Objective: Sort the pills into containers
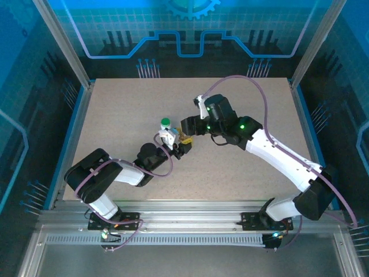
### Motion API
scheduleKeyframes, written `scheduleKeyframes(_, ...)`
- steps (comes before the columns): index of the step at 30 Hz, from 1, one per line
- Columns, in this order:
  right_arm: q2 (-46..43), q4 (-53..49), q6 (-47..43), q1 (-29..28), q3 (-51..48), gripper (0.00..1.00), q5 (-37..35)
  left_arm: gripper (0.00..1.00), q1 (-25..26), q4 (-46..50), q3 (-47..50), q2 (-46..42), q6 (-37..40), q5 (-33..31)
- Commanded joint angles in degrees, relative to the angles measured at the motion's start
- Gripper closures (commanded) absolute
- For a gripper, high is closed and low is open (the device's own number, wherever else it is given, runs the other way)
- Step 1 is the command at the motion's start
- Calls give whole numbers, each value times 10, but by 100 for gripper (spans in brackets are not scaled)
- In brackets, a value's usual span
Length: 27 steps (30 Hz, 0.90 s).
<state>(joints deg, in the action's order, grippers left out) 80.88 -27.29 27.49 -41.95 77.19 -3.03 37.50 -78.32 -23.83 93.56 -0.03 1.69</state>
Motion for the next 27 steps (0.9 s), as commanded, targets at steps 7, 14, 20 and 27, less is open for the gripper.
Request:
scheduleKeyframes(7, 31, -11, 46, -4, 7, 34, -41, 100, 8, -20, 9, -6, -7, -6)
scheduleKeyframes(14, 37, 7, 59, -4, -12, 46, -28, 100, 12, -20, 12, -7, -3, 3)
scheduleKeyframes(20, 27, 4, 53, -4, -25, 50, -22, 100, 17, -21, 12, -8, 3, 21)
scheduleKeyframes(27, -5, 47, -4, -1, -82, 70, 36, 100, 22, -20, 11, -15, 38, 84)
